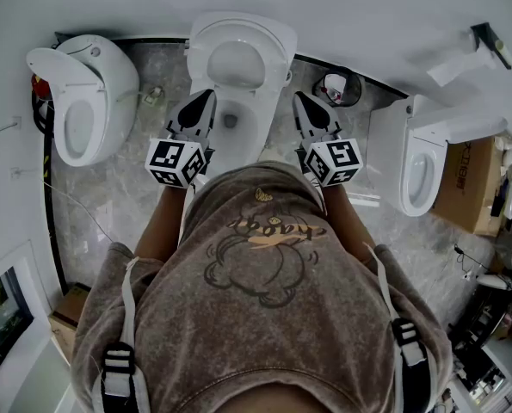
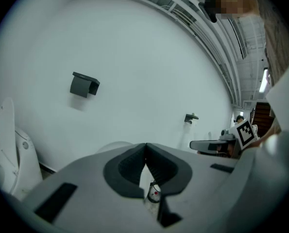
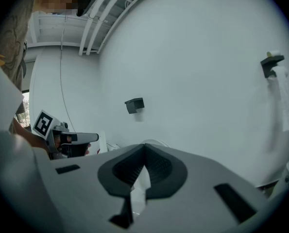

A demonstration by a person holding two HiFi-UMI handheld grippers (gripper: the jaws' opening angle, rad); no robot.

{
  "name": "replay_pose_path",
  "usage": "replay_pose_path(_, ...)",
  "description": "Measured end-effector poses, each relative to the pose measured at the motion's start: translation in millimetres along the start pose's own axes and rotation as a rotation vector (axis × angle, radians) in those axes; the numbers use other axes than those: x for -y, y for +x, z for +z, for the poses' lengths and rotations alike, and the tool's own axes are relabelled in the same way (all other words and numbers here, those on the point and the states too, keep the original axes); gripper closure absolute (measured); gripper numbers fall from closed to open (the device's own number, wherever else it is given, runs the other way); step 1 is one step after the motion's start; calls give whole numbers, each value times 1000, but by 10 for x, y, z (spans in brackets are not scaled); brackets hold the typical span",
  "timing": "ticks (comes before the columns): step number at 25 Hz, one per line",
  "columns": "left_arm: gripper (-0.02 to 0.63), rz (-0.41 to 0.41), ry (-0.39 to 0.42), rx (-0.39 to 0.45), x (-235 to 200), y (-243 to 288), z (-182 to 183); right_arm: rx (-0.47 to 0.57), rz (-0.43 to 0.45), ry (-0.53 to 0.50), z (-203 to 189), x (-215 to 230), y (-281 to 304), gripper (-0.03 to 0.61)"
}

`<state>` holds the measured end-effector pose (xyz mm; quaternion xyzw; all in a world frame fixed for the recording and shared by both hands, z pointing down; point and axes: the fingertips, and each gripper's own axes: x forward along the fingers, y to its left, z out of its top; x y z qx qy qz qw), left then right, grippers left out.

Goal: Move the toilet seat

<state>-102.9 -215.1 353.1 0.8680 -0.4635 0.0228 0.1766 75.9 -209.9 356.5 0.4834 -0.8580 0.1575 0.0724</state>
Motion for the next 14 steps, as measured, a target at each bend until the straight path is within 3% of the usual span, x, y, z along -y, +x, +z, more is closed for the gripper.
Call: replay_pose_path(14,603,17,-31,-5,-108,79,7,-10,0,18,-3,94,111,581)
